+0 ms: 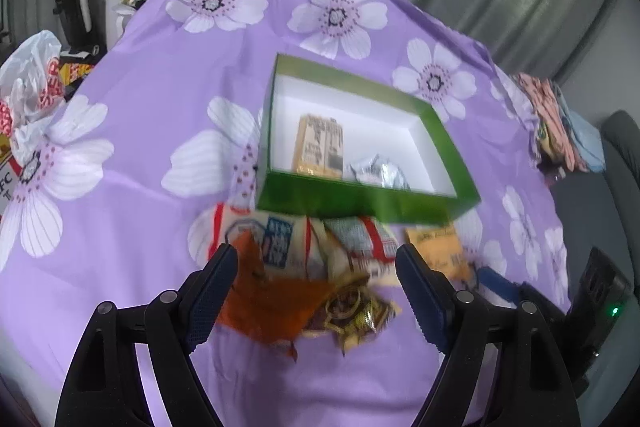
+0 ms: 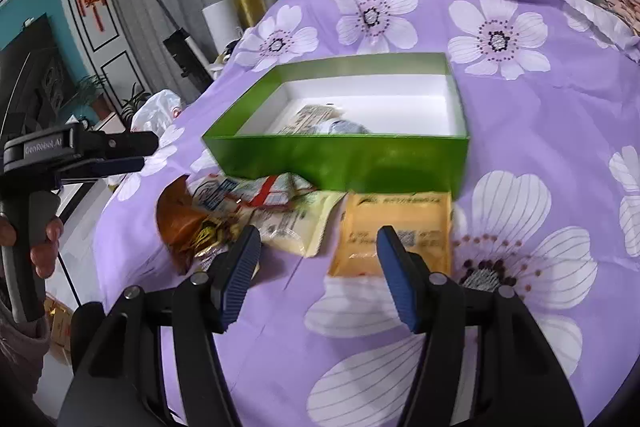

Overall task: Organize snacks
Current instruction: 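Move the left tool back and grasp the dark brown-and-gold packet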

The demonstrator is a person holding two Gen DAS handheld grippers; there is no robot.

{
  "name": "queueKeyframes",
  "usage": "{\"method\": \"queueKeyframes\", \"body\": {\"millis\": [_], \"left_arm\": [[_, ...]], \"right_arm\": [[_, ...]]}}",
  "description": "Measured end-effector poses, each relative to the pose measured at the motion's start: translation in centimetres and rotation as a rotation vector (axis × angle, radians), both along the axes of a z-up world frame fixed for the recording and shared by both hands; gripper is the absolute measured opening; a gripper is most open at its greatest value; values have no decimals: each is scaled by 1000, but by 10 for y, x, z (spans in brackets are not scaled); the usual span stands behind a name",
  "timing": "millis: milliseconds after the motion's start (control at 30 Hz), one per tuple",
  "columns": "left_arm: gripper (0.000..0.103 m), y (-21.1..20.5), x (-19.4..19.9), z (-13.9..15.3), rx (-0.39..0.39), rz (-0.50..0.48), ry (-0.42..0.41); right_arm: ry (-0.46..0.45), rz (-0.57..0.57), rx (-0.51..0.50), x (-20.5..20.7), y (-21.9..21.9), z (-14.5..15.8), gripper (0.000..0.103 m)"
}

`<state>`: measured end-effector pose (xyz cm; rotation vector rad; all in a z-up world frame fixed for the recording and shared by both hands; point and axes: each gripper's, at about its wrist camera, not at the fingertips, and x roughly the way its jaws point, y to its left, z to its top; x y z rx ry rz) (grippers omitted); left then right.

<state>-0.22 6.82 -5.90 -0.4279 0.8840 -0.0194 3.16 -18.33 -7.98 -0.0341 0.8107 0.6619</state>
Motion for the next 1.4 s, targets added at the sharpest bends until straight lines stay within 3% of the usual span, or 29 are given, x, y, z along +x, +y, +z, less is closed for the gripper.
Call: {"method": "queueKeyframes", "body": {"millis": [533, 1033, 1167, 1400], "left_arm": [[81, -34, -37, -31, -71, -124, 12], [81, -43, -35, -58, -195, -123, 29], [81, -46, -25, -59, -173, -103, 24], [81, -44, -9, -63, -144, -91, 20]], "right_arm": [[35, 95, -2, -44, 17, -18, 63], [73, 174, 7, -53, 38, -43, 66], [72, 171, 14, -47, 44, -44, 72], [83, 174, 40, -30, 56, -45, 72]]}}
